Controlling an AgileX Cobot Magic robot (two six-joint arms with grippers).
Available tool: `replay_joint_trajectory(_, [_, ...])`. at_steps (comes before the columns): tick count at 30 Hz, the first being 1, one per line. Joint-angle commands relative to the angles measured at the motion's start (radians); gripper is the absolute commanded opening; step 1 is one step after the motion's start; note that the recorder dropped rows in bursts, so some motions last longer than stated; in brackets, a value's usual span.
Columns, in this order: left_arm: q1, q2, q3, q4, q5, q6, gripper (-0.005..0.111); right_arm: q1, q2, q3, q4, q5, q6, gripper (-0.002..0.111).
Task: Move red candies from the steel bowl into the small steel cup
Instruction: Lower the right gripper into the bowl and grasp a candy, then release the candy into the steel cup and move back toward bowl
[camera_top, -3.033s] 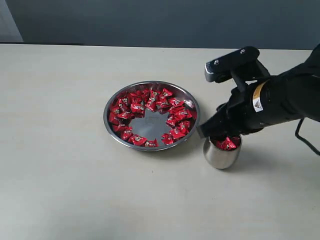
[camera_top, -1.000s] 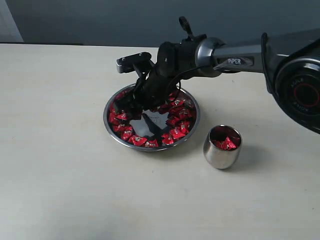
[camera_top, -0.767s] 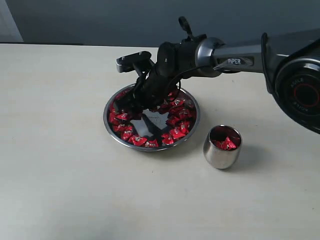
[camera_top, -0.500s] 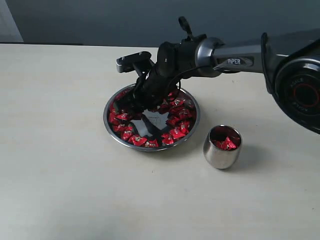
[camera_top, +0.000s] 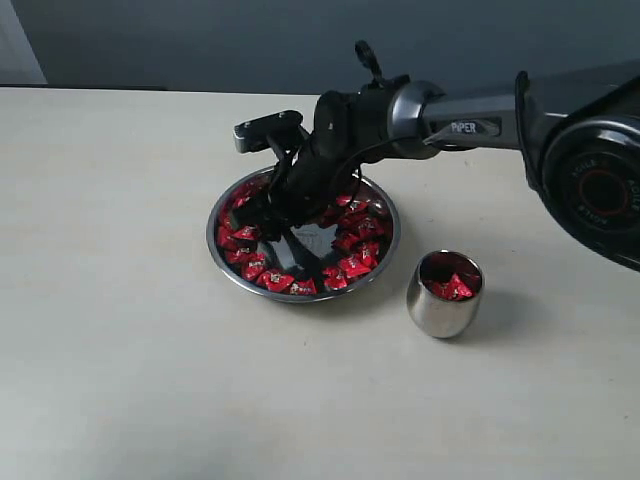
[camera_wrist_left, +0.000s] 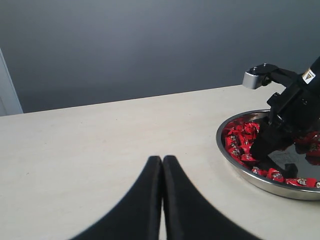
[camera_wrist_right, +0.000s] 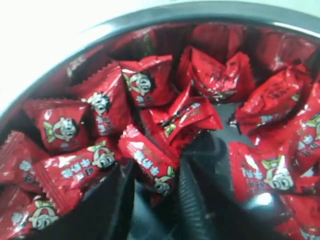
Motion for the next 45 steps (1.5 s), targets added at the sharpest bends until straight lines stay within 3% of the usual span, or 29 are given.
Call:
replay_joint_trajectory(1, [0.001,-0.005,0.005,-0.001,-0.005,-0.001,0.002,-0.002,-0.05,-0.004,-0.006,0.03,-0.004,0.006])
replay_joint_trajectory(3, [0.001,-0.005,0.005,-0.001,-0.005,-0.001,0.002,-0.002,-0.069,-0.004,-0.006,0.045,-0.004,-0.001])
replay_joint_trajectory(11, [0.001,-0.005,0.005,-0.001,-0.005,-0.001,0.002,-0.002,-0.188,0.011,-0.031,0.299,-0.004,-0.001])
replay_joint_trajectory(16, [0.001,-0.005,0.005,-0.001,-0.005,-0.001,0.002,-0.002,-0.362,0.181,-0.027,0.197,-0.004,-0.001])
replay_joint_trajectory(22, [0.001,-0.005,0.005,-0.001,-0.005,-0.001,0.002,-0.004,-0.682,0.522,-0.064,0.015,0.024,-0.001])
replay_joint_trajectory(29, [0.001,-0.005,0.005,-0.001,-0.005,-0.001,0.002,-0.004,-0.897,0.775,-0.384,-0.032,0.365,-0.001])
replay_joint_trajectory(35, [0.001,-0.005,0.005,-0.001,-0.005,-0.001,0.002,-0.004,-0.914,0.87,-0.63,-0.039,0.613,-0.001])
replay_joint_trajectory(45, [0.001,-0.005,0.005,-0.001,-0.005,-0.001,0.002,-0.004,-0.913,0.886,-0.663,-0.002,0.648,-0.001])
